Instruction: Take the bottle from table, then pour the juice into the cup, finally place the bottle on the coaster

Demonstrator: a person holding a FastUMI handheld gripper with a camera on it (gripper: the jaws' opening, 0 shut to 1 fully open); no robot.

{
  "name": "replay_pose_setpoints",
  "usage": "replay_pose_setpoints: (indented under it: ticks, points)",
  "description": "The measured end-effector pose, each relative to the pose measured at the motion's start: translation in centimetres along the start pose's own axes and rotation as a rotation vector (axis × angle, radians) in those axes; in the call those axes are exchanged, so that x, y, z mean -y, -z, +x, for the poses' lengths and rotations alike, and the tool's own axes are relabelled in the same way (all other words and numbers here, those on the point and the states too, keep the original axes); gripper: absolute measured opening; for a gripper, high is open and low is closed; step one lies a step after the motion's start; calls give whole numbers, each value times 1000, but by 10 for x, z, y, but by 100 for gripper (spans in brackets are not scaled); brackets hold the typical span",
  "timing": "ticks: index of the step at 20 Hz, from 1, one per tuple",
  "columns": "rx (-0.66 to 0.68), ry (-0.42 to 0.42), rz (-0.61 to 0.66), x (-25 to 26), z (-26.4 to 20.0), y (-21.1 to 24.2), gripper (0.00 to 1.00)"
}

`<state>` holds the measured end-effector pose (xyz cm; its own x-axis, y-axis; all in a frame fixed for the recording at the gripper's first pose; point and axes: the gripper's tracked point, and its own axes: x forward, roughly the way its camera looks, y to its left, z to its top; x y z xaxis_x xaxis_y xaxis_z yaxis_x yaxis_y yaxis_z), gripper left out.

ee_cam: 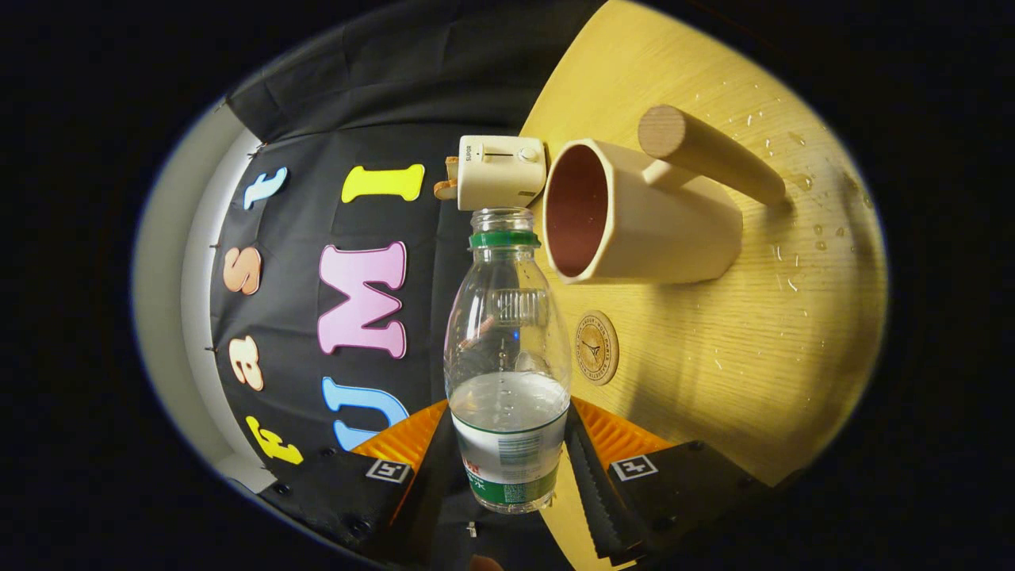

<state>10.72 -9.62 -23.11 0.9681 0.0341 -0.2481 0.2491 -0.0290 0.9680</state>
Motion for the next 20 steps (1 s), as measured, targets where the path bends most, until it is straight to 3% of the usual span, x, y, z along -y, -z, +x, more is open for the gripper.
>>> replay_pose_setpoints:
  ticks: [20]
  points:
    - [-5, -51, 165, -14, -4, -2, 76]
